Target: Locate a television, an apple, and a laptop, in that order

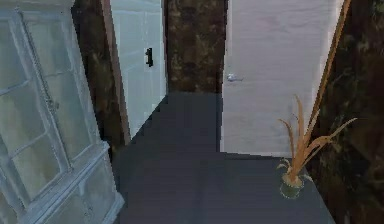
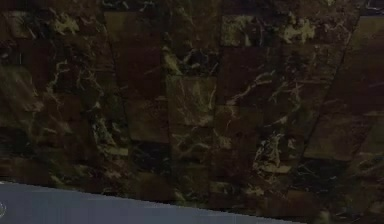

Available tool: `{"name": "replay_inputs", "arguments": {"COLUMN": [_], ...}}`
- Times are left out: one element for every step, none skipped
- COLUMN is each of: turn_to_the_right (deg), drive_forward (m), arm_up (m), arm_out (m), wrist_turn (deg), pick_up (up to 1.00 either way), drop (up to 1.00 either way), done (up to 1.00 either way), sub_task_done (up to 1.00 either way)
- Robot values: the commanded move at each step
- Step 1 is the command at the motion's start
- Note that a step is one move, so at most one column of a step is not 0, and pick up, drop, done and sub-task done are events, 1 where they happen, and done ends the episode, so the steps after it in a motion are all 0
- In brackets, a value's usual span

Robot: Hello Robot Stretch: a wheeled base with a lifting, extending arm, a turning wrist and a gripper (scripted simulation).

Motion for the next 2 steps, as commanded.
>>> {"name": "replay_inputs", "arguments": {"turn_to_the_right": [0.0,6.0], "drive_forward": [1.00,0.00], "arm_up": [0.00,0.00], "arm_out": [0.00,0.00], "wrist_turn": [0.0,0.0], "pick_up": [0.00,0.00], "drop": [0.00,0.00], "done": [0.00,0.00], "sub_task_done": [0.00,0.00]}}
